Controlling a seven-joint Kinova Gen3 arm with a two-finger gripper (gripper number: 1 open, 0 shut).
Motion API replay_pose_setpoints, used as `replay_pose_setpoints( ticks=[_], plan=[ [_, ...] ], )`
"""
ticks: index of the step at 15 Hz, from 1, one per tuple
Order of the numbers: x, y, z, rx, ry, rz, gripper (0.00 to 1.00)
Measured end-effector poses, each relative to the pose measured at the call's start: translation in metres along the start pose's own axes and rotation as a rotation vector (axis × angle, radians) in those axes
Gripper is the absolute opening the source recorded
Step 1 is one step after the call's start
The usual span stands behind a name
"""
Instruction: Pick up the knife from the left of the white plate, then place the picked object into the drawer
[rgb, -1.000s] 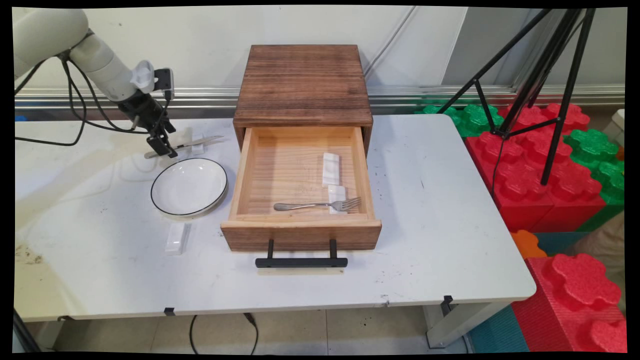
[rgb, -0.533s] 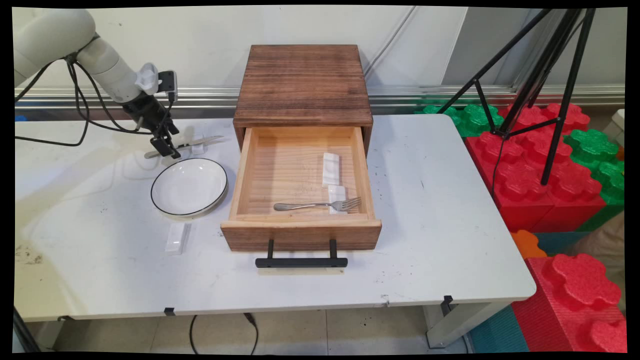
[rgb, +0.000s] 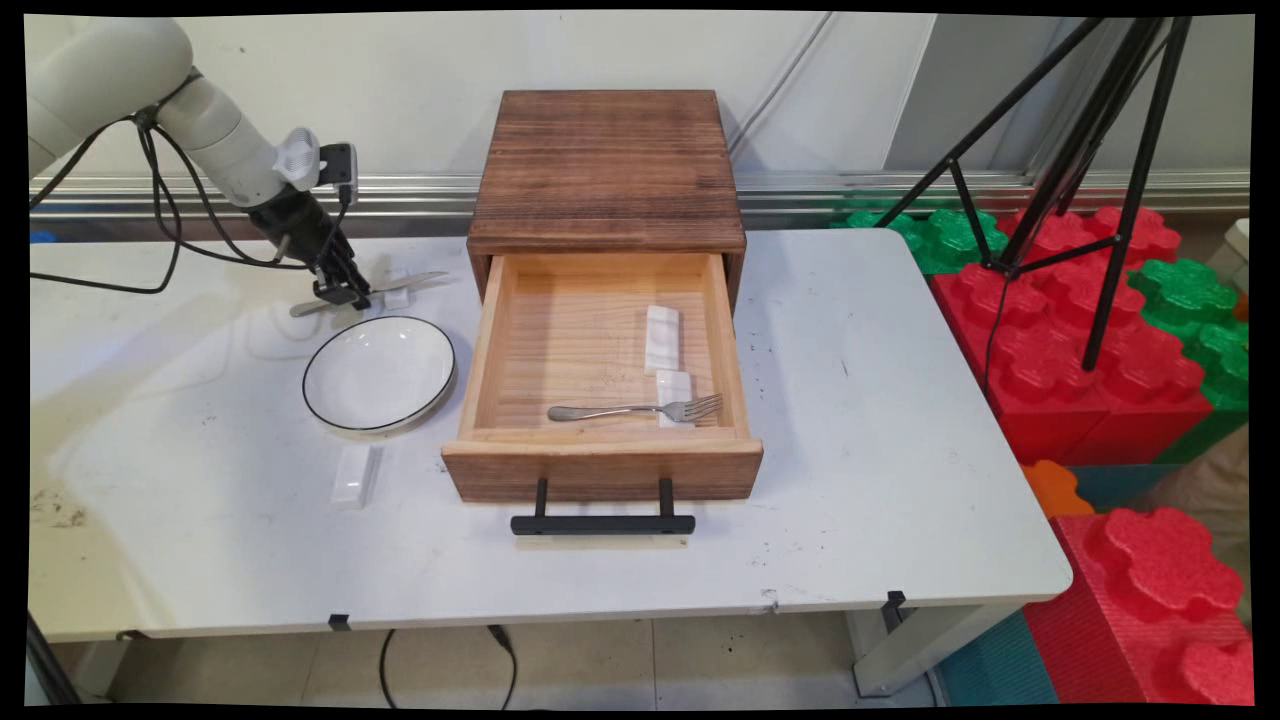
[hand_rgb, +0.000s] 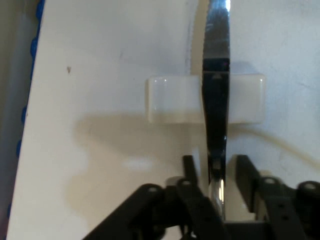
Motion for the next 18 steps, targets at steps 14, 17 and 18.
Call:
replay_pose_setpoints(
  ticks=[14, 17, 18],
  plan=[
    [-0.01, 0.002, -0.014, -0.002, 0.007, -0.016, 0.0],
    [-0.012, 0.007, -0.026, 0.004, 0.014, -0.012, 0.0],
    [-0.014, 0.009, -0.032, 0.008, 0.017, -0.014, 0.0]
  ],
)
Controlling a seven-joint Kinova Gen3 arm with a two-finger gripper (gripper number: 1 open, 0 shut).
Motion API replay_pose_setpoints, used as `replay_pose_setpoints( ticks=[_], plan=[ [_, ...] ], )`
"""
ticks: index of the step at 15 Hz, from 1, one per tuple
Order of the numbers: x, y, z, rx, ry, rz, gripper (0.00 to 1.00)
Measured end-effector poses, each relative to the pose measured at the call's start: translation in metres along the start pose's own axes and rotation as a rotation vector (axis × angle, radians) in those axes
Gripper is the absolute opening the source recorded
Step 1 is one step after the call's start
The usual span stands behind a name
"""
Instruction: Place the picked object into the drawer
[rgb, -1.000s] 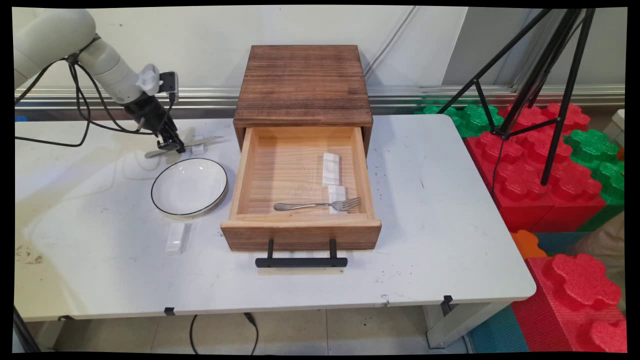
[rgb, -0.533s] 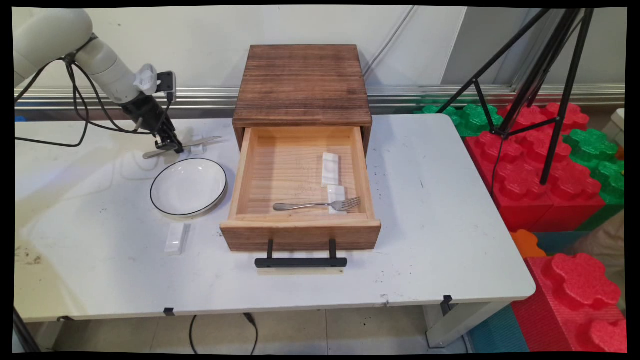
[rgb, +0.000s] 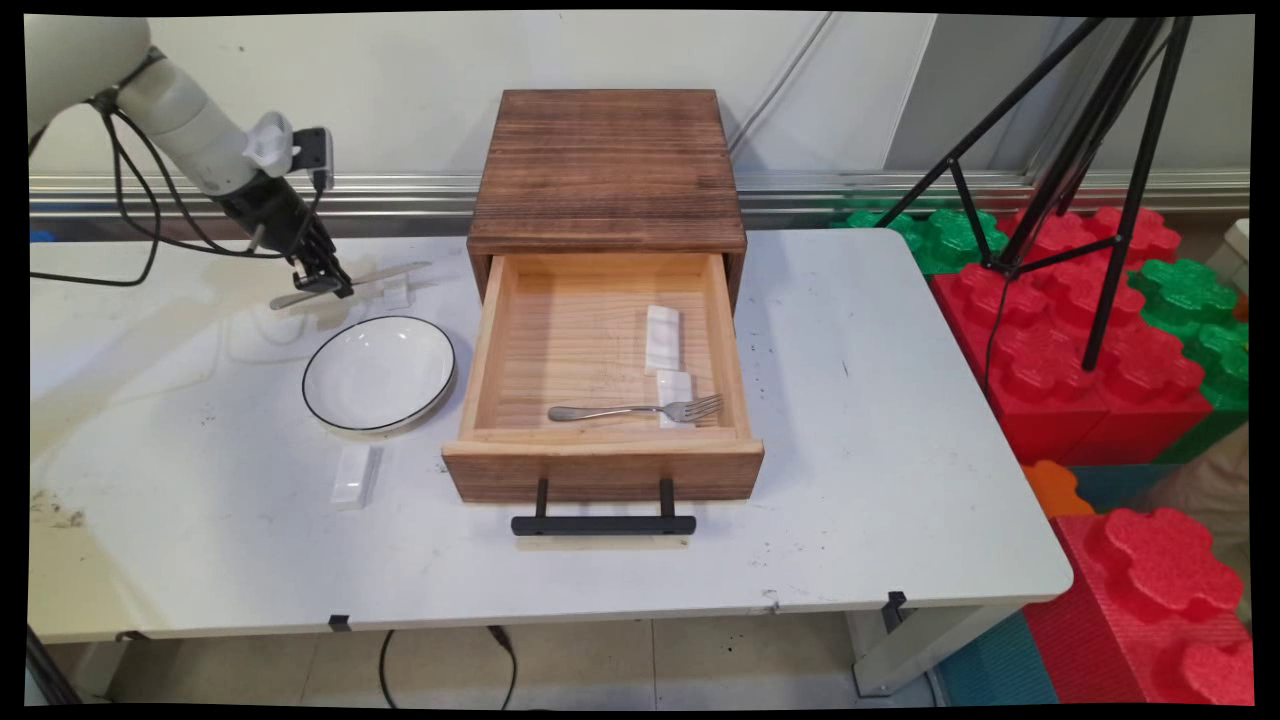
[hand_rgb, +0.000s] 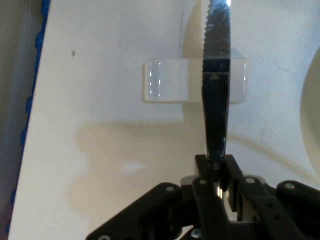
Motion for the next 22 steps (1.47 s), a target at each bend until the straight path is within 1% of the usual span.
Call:
replay_pose_setpoints(
  ticks=[3, 7, 13, 16, 19, 22],
  plan=[
    [0.001, 0.004, -0.015, 0.009, 0.014, 0.0, 0.0],
    [0.006, 0.015, -0.042, 0.013, 0.037, 0.004, 0.0],
    [0.018, 0.042, -0.088, 0.0, 0.086, 0.035, 0.0],
    [0.031, 0.06, -0.111, -0.016, 0.129, 0.056, 0.0],
    [0.044, 0.074, -0.125, -0.03, 0.162, 0.074, 0.0],
    [0.063, 0.091, -0.136, -0.046, 0.203, 0.099, 0.0]
  ],
)
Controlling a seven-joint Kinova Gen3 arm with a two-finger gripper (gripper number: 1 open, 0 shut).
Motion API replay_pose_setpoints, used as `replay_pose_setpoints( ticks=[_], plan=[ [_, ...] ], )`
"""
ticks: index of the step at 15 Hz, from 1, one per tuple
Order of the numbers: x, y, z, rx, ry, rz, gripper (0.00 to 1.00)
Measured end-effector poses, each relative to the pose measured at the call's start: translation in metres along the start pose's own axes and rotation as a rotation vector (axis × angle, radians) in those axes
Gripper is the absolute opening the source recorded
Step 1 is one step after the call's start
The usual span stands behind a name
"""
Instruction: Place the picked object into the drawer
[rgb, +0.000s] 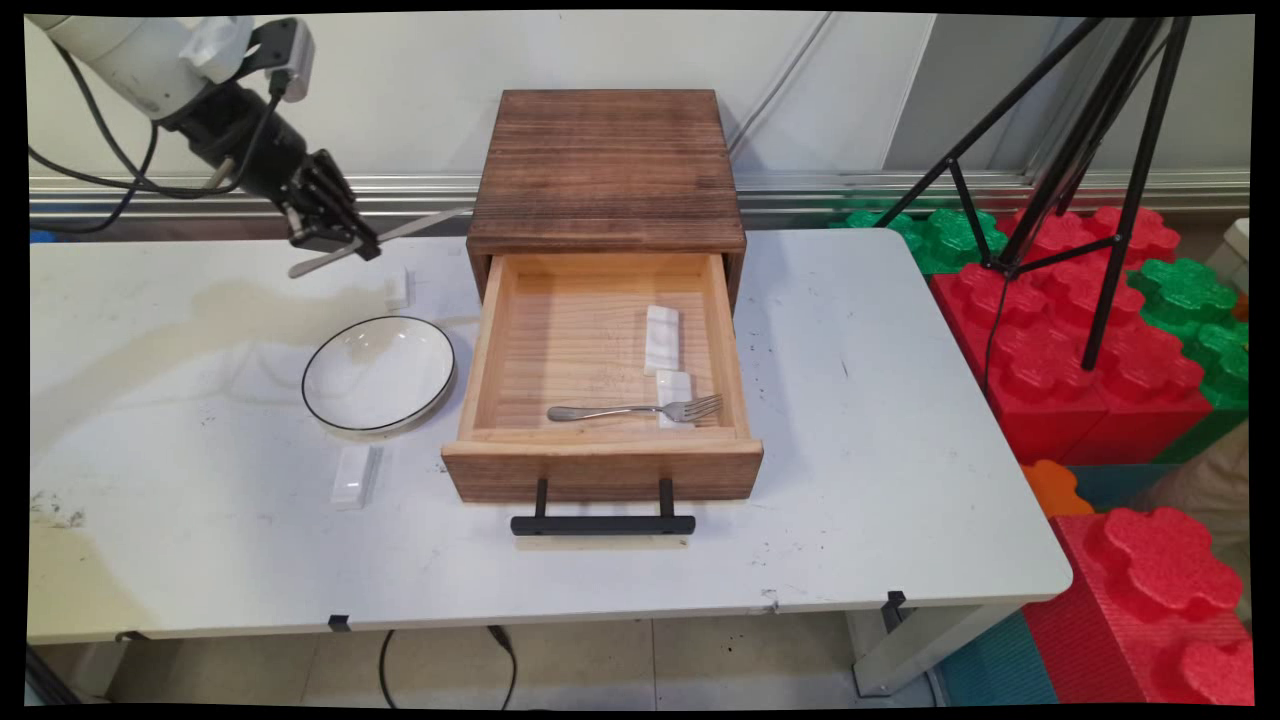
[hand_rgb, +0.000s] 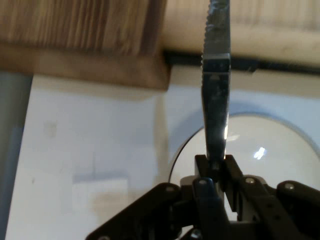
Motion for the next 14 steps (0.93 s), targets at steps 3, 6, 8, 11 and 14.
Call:
replay_pose_setpoints(
  ticks=[3, 6, 8, 11, 14],
  plan=[
    [0.029, 0.016, 0.0, -0.021, 0.043, 0.021, 0.0],
    [0.052, 0.03, 0.004, -0.036, 0.072, 0.039, 0.0],
    [0.068, 0.037, 0.008, -0.042, 0.088, 0.05, 0.0],
    [0.089, 0.045, 0.018, -0.049, 0.108, 0.056, 0.0],
    [0.112, 0.052, 0.033, -0.056, 0.123, 0.063, 0.0]
  ],
)
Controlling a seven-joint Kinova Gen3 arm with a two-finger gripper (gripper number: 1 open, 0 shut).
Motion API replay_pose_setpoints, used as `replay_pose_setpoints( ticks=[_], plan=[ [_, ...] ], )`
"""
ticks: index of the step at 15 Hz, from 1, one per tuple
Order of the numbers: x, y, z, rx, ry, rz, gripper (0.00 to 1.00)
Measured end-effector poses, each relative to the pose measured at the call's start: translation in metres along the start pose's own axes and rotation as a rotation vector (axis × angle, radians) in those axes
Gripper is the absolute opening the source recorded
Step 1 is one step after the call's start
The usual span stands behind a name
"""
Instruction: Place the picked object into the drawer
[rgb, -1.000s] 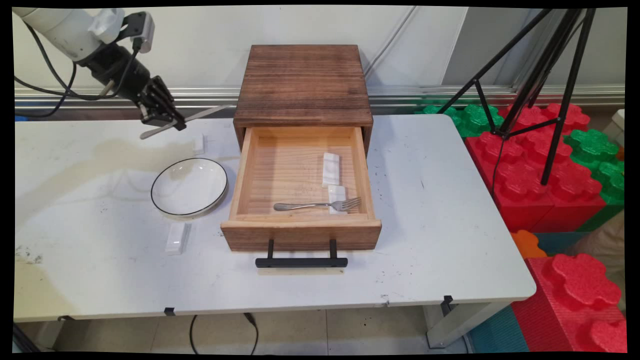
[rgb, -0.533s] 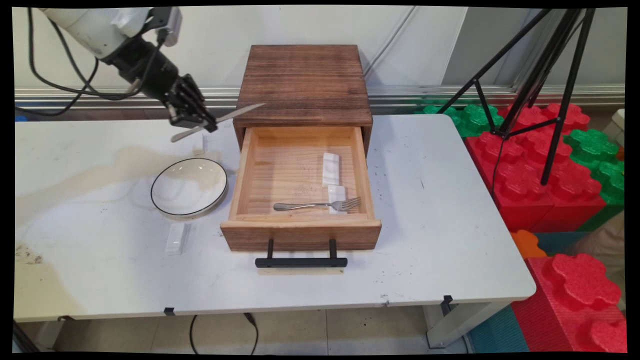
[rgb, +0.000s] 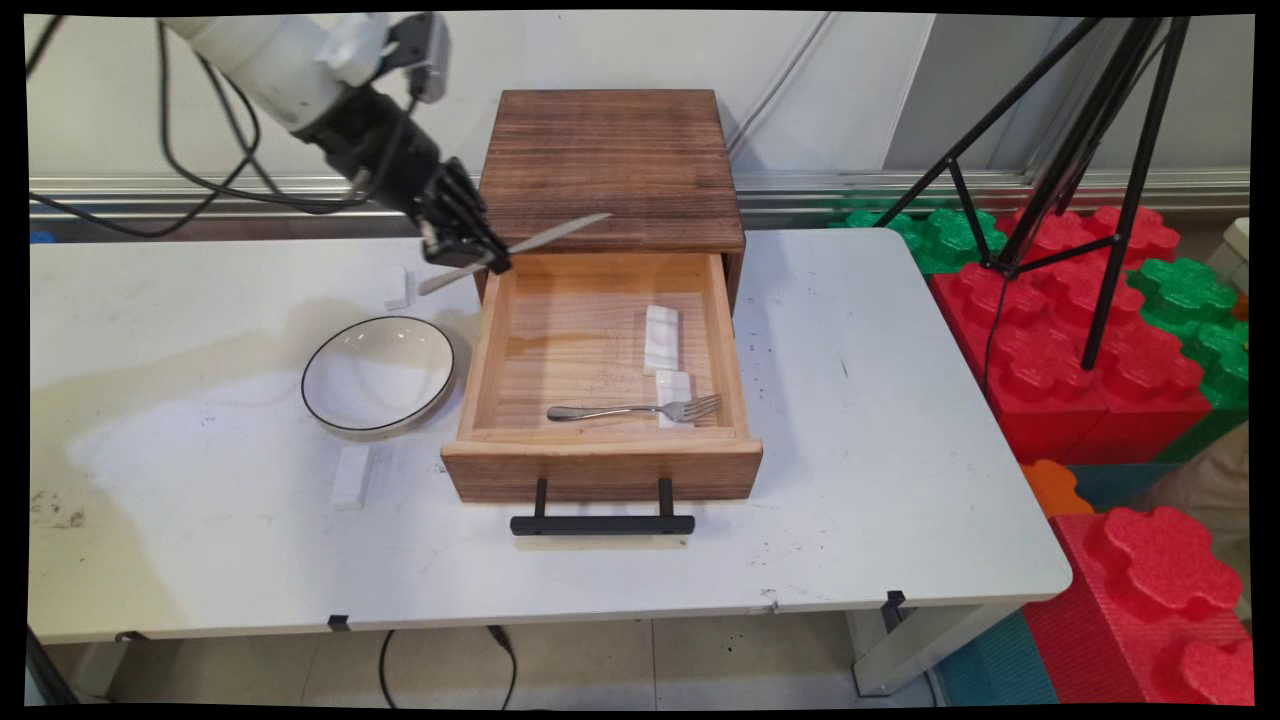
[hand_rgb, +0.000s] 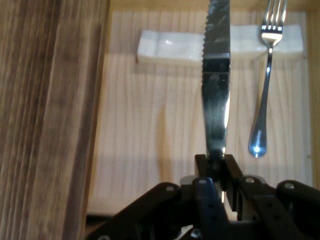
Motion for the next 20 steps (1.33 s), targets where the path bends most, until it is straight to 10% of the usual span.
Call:
replay_pose_setpoints(
  ticks=[10, 20],
  plan=[
    [0.062, -0.008, 0.091, -0.018, -0.006, 0.012, 0.0],
    [0.06, -0.016, 0.154, -0.042, -0.08, 0.042, 0.0]
  ],
)
